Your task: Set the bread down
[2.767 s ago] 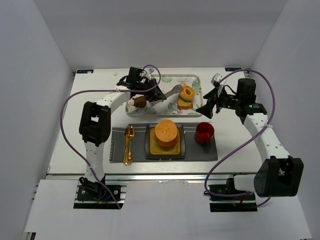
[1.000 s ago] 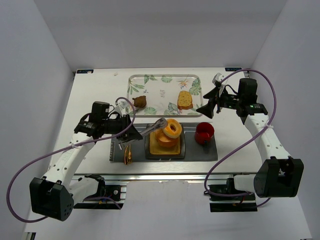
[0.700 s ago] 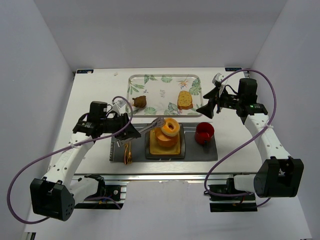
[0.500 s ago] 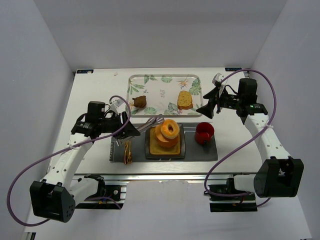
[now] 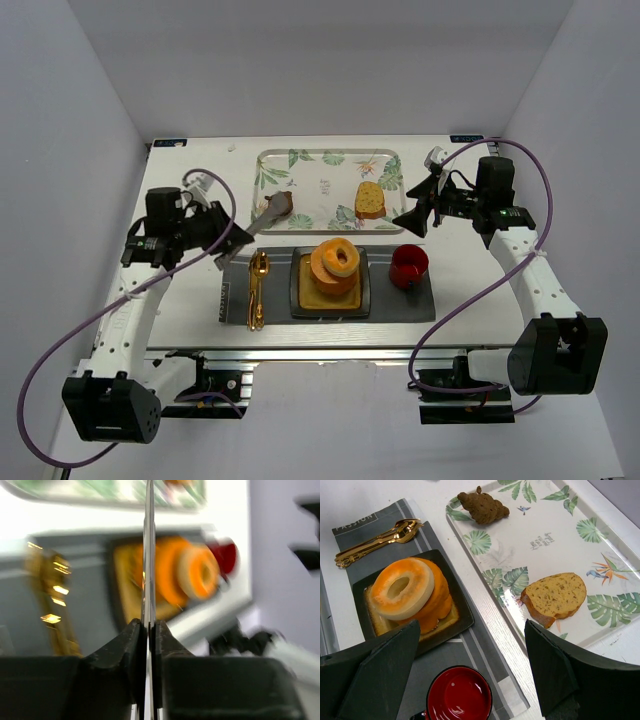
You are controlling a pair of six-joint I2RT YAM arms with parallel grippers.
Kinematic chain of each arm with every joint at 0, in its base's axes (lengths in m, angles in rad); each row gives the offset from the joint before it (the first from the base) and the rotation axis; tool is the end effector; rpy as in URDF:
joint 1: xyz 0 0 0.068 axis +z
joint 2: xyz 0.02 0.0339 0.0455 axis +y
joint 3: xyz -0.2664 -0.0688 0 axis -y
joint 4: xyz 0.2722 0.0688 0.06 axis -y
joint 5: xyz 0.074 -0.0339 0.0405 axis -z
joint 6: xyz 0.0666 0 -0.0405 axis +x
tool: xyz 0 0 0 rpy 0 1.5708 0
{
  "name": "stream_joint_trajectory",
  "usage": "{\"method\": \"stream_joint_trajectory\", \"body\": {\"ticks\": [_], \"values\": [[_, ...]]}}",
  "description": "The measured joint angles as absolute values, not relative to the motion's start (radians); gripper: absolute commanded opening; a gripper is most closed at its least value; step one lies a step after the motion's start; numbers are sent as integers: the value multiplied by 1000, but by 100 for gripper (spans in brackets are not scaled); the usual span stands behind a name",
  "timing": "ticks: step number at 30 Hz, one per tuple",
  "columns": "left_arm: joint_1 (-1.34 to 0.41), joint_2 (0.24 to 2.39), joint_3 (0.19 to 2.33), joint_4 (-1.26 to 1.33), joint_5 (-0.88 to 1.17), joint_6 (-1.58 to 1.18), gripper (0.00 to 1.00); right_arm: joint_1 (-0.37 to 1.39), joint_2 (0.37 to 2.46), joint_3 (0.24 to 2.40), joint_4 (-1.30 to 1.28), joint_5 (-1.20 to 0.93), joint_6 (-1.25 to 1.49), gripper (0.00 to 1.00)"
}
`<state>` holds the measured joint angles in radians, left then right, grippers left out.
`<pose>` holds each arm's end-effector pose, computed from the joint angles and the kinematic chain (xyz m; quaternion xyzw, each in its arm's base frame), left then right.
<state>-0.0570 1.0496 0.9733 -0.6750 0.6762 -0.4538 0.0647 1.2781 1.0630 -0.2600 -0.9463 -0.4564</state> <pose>0.2526 -0.0562 0.2976 -0.0410 0.8744 -0.3893 0.2868 0.3181 0.0748 0.3174 -0.4251 0.6731 0.2913 0.5305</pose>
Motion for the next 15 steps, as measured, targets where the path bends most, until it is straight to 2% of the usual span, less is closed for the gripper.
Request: {"method": "stream_joint_trajectory", "body": {"ticks": [2, 6, 11, 14, 15], "values": [[-18, 1060, 1002, -671, 599, -430, 13, 65, 1278, 1063, -260, -946, -457, 89], [33, 1115, 1008, -596, 395, -343, 11, 65, 1278, 1063, -262, -949, -464, 89], [76, 1205, 861, -366, 180, -188, 19, 65, 1278, 1063, -266, -953, -487, 89], [88, 1279, 766, -252, 88, -83, 30, 65, 1278, 1063, -274, -953, -503, 89], [94, 1306, 744, -218, 70, -55, 37, 65, 1278, 1063, -278, -953, -505, 89]]}}
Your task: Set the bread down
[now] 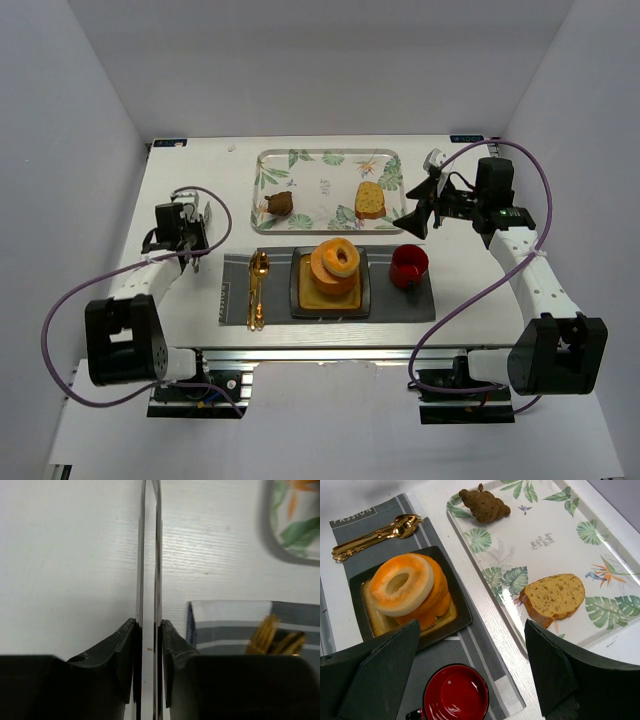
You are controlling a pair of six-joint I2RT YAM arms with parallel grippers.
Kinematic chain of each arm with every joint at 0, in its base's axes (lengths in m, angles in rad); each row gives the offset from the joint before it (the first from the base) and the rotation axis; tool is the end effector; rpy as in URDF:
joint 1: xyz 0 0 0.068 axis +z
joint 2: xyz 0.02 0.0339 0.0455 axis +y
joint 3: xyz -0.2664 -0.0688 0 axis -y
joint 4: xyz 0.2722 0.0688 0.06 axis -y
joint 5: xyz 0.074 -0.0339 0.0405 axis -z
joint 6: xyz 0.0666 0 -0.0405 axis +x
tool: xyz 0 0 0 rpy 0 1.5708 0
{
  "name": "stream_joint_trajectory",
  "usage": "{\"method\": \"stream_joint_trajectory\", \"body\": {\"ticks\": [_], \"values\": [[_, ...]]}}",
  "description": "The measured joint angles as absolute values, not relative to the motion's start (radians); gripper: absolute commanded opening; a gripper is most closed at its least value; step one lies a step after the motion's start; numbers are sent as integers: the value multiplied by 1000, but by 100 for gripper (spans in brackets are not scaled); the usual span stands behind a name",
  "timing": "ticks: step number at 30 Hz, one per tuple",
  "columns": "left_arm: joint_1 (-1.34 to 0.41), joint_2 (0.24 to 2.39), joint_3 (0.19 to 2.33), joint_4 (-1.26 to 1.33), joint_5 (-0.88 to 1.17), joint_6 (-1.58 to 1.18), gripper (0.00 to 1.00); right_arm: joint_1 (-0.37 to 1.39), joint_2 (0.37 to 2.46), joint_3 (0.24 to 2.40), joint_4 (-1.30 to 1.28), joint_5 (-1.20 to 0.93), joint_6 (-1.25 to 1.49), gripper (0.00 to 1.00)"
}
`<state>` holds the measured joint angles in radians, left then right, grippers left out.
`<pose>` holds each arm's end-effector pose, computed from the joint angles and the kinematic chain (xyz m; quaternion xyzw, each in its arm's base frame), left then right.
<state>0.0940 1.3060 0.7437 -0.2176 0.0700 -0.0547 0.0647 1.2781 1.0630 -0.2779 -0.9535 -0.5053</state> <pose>0.3115 0.0247 0.1775 -0.0551 0.9207 -0.0247 0.3855 0.3168 0.0750 0.3158 -0.4404 0.6656 0.2847 0.5310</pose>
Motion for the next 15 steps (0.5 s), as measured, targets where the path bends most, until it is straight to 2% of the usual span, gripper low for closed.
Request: {"method": "stream_joint_trajectory", "body": {"ticks": [7, 11, 13, 15], "values": [[137, 1446, 692, -89, 49, 28, 65, 65, 1273, 1062, -289, -942, -507, 89], [151, 1474, 692, -82, 54, 22, 74, 65, 1269, 1062, -290, -901, -472, 89], [160, 1478, 692, -89, 60, 7, 98, 66, 1269, 1062, -290, -855, -431, 89], [169, 1468, 692, -97, 60, -10, 98, 77, 1271, 1062, -287, -784, -386, 89]]}}
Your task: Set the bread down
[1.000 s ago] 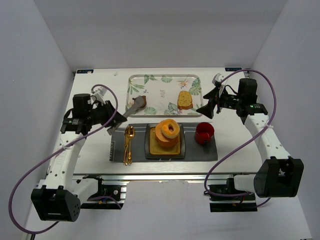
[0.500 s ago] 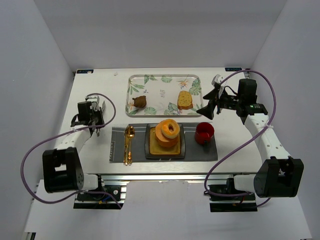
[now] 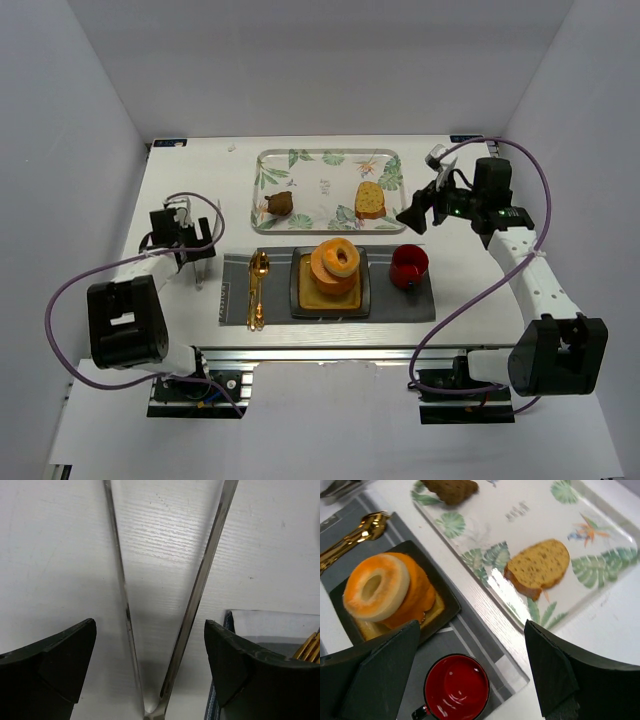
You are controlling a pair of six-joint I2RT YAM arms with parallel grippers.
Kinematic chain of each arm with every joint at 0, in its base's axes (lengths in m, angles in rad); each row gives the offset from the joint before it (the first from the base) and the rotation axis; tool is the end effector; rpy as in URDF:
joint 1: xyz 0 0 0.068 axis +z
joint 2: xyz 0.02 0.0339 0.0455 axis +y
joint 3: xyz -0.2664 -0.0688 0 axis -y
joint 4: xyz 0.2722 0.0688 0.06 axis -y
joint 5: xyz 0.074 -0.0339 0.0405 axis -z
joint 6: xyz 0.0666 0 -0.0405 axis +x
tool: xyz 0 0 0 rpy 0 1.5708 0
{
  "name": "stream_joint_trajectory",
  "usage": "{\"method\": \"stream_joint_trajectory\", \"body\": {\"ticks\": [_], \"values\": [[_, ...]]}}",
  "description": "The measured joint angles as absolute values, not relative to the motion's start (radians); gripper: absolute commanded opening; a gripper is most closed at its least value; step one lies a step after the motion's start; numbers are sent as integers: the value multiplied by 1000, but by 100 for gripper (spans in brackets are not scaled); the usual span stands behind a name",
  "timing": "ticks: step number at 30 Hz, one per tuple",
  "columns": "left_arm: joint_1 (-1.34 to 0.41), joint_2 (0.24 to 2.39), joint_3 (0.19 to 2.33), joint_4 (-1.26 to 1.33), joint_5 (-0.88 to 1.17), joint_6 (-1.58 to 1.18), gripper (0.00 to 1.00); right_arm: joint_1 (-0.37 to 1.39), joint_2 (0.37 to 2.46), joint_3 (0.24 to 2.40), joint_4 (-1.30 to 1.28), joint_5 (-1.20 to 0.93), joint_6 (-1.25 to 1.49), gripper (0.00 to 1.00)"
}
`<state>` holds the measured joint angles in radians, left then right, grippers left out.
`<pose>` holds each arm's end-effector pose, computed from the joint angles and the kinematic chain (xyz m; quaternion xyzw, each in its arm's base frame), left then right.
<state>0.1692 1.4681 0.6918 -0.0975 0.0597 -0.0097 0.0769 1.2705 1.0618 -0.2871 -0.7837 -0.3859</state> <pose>0.3152 0.0498 0.1229 -0.0738 0.9366 -0.0008 0.3425 0.3219 0.0720 0.3126 -0.3724 0.7279 0.2513 0.5180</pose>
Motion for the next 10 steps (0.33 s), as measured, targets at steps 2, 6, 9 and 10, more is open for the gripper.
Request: {"method": "stream_joint_trajectory", "body": {"ticks": [2, 6, 9, 10], "values": [[181, 1441, 691, -102, 60, -29, 98, 88, 1279, 1068, -291, -706, -341, 89], [196, 1332, 691, -112, 59, -75, 98, 104, 1338, 1124, -302, -587, -257, 89], [201, 1199, 697, -128, 62, -119, 98, 103, 1377, 1165, -305, -538, -209, 89], [201, 1145, 704, -130, 74, -140, 98, 103, 1384, 1174, -305, -533, -198, 90]]}}
